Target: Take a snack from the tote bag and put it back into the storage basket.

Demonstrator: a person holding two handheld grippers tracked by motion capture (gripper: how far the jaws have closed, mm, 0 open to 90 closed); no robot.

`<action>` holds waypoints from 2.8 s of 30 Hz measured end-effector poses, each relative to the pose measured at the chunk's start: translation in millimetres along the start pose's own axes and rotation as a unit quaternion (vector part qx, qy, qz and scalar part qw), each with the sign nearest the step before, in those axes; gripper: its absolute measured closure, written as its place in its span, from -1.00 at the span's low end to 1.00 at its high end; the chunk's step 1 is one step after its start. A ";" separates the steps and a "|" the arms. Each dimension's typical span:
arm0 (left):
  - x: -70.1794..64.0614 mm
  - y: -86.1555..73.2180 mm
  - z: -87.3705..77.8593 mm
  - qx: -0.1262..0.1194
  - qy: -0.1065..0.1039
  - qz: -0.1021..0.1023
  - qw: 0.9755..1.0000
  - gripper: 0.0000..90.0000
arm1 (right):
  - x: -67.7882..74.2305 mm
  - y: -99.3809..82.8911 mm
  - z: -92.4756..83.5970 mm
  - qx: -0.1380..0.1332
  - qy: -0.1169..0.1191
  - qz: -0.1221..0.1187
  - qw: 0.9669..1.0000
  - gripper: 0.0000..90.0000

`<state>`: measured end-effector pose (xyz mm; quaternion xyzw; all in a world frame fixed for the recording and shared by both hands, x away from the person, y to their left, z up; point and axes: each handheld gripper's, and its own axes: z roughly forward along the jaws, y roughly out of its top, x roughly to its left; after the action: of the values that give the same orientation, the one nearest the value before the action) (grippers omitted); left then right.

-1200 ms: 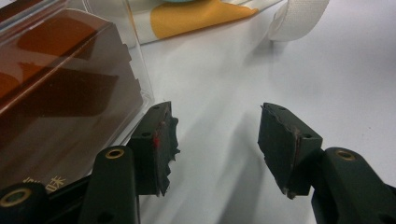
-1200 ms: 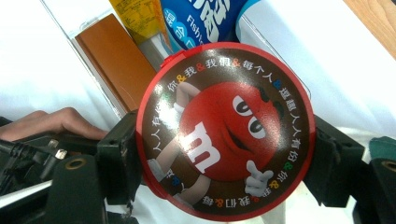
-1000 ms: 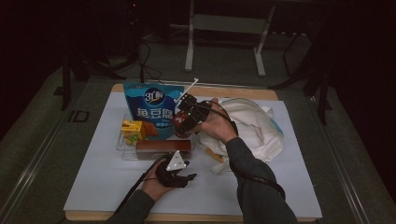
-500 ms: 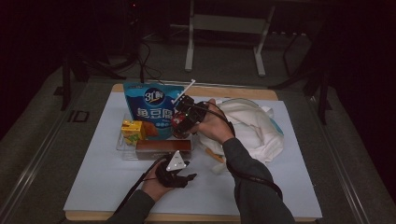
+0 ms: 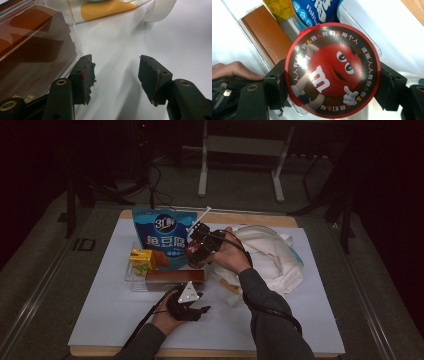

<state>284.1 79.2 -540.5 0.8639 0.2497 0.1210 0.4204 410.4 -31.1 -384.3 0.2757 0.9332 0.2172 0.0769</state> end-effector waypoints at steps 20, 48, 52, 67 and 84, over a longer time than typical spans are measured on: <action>0.0 0.0 0.0 0.001 -0.001 0.000 1.000 0.00 | 4.4 -0.5 15.3 0.006 -0.015 -0.013 1.000 -0.43; 0.0 0.1 0.3 0.000 0.000 0.000 1.000 0.00 | 9.2 1.3 32.7 0.007 -0.039 -0.040 0.998 -0.43; 0.1 0.1 0.3 0.000 0.000 0.000 1.000 0.00 | 8.6 1.4 33.8 0.001 -0.043 -0.039 0.998 -0.43; 0.0 0.2 0.4 -0.001 0.000 -0.001 1.000 0.00 | 5.8 -0.1 37.3 -0.019 -0.061 -0.024 0.998 -0.43; 0.4 0.3 0.3 0.002 0.000 0.002 1.000 0.00 | 5.2 -3.6 47.1 -0.012 -0.050 -0.019 0.998 -0.43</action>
<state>284.6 79.1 -540.5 0.8655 0.2479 0.1209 0.4182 416.7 -13.9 -428.2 0.2672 0.9306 0.2131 0.1313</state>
